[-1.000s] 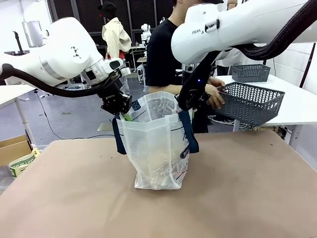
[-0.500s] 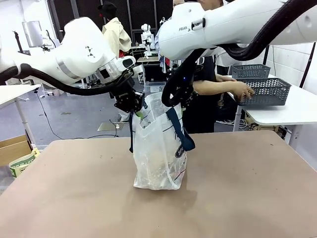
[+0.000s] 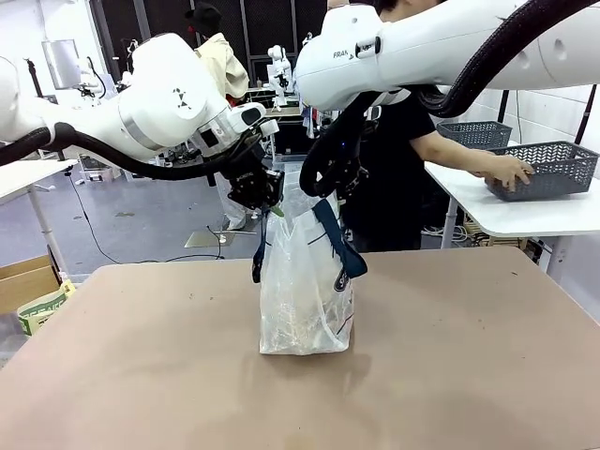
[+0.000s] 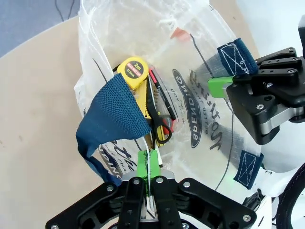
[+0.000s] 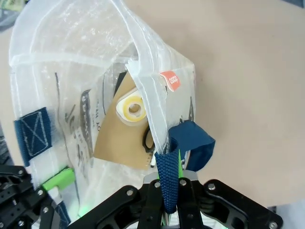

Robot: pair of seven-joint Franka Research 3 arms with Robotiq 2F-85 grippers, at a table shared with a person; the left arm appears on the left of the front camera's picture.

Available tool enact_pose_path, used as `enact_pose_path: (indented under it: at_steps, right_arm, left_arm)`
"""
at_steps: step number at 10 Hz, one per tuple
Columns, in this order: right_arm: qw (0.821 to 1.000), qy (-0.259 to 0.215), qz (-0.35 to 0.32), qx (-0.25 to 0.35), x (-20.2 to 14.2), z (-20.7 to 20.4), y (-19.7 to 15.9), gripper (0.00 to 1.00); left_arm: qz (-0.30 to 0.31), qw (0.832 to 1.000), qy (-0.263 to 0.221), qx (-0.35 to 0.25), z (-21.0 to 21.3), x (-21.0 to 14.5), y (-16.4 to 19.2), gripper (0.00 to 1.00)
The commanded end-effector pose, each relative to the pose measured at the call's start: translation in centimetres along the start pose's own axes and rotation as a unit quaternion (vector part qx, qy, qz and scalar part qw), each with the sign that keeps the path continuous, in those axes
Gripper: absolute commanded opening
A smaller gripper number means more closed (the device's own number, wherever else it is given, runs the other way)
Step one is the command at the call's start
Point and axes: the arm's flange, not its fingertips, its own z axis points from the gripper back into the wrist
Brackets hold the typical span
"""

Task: Transfer purchased items from the store into the shopping bag.
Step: Move the Reusable shopping bag to the right side of the table.

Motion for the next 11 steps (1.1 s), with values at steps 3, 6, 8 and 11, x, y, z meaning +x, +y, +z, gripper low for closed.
enact_pose_path:
  at_steps: [3,6,8,11]
  right_arm:
    - [1.000,-0.020,-0.003,0.018,0.0,-0.4,0.3,0.00]
    - [0.998,-0.032,-0.025,0.052,0.1,-0.8,0.6,0.00]
    - [0.996,-0.039,-0.017,0.073,0.8,-1.2,1.0,0.00]
    - [0.995,-0.046,-0.028,0.087,1.3,-1.5,1.2,0.00]
  left_arm:
    - [0.005,1.000,-0.021,-0.018,-0.4,0.1,-0.1,0.00]
    - [0.009,0.998,-0.050,-0.044,-0.9,0.2,-0.5,0.00]
    - [-0.012,0.997,-0.056,-0.053,-1.1,0.5,-1.0,0.00]
    - [-0.016,0.996,-0.047,-0.069,-2.0,1.3,-1.5,0.00]
